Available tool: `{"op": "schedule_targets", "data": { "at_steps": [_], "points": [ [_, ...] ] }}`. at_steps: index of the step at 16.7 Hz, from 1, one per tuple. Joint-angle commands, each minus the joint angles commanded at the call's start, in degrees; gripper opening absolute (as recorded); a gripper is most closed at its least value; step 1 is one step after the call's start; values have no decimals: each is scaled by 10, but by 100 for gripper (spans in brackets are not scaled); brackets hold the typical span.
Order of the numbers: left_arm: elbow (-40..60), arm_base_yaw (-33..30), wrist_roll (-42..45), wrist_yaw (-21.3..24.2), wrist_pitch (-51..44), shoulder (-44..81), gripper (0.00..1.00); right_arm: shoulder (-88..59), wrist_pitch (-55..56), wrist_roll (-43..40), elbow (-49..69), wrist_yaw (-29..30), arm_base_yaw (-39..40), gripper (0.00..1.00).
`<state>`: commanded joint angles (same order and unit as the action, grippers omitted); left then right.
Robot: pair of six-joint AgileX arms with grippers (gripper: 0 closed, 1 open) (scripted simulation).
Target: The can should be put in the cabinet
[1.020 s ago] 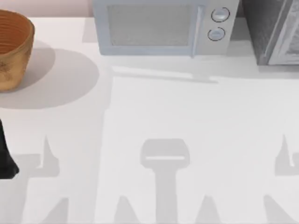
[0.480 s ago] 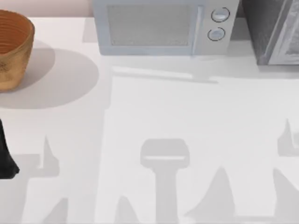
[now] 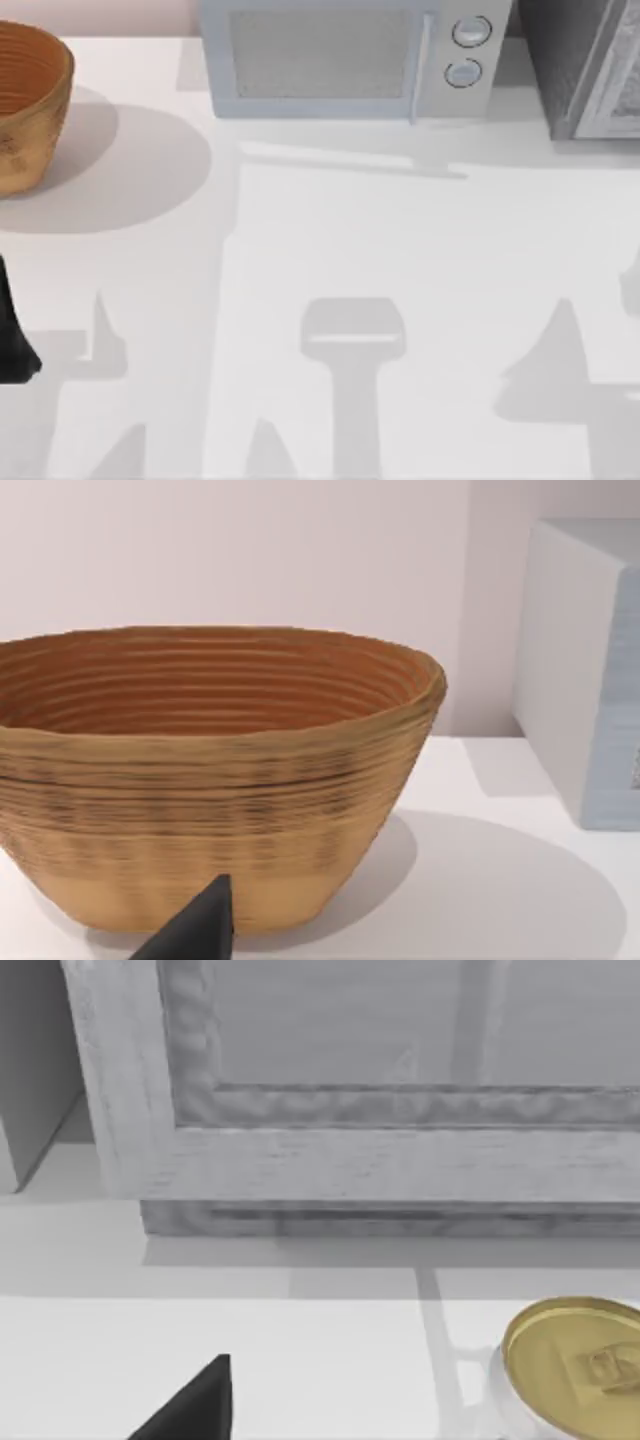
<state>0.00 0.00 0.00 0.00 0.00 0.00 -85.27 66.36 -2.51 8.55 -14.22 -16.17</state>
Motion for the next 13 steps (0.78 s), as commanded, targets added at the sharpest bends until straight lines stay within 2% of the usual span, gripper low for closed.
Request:
{"op": "schedule_targets", "data": {
  "at_steps": [7, 13],
  "points": [
    [0, 0, 0, 0, 0, 0, 100, -309, 253, -9, 39, -55, -58, 100],
    [0, 0, 0, 0, 0, 0, 100, -394, 327, -12, 52, -70, -74, 100]
  ]
}}
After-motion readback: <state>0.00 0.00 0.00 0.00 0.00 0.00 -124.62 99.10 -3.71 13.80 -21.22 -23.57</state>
